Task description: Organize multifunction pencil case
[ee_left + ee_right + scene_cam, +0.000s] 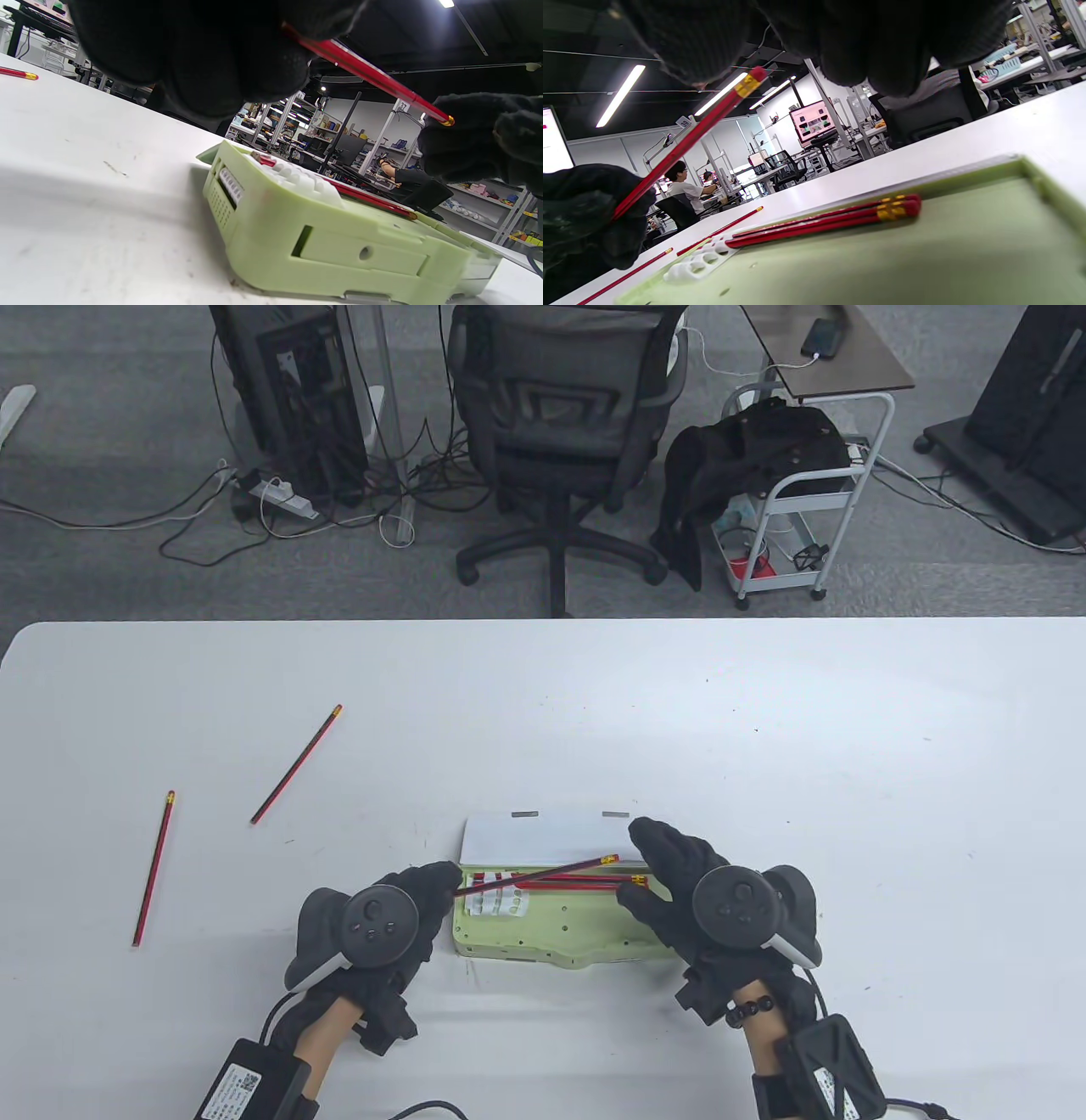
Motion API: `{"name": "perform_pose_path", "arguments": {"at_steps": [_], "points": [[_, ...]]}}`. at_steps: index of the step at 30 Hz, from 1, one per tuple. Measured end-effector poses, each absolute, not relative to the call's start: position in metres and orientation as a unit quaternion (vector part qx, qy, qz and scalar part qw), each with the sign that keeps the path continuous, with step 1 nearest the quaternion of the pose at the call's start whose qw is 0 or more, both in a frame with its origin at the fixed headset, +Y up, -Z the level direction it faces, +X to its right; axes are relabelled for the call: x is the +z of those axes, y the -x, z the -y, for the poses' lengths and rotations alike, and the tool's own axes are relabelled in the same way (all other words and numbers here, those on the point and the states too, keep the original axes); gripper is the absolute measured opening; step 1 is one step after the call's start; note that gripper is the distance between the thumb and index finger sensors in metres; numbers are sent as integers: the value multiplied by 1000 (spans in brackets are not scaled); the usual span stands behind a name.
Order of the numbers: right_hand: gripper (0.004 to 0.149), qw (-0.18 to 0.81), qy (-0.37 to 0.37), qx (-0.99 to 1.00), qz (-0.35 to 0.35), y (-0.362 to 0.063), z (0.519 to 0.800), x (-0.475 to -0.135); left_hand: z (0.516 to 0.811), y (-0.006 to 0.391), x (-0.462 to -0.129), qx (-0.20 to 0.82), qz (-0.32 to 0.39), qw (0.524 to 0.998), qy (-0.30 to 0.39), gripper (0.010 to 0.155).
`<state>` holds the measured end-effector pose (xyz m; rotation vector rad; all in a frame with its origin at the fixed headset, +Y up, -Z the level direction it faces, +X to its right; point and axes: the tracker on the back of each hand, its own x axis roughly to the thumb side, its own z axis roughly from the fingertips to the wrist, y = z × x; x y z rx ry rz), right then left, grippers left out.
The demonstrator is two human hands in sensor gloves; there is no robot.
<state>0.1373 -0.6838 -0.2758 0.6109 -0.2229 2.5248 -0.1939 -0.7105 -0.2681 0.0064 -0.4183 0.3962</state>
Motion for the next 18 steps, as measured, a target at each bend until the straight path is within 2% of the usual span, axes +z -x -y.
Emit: {"name": "perform_pose_path", "arguments": {"at_steps": [10,13,18], "points": [[60,242,-249,933,92,-117,685,-270,711,189,-266,196,222,955,-2,42],[48,221,-246,937,109,-114,686,-269,712,188,-266,193,225,955,1,42],[44,178,-248,948,89,-109,686,-269,712,189,-266,203,226,953,-7,42]]}}
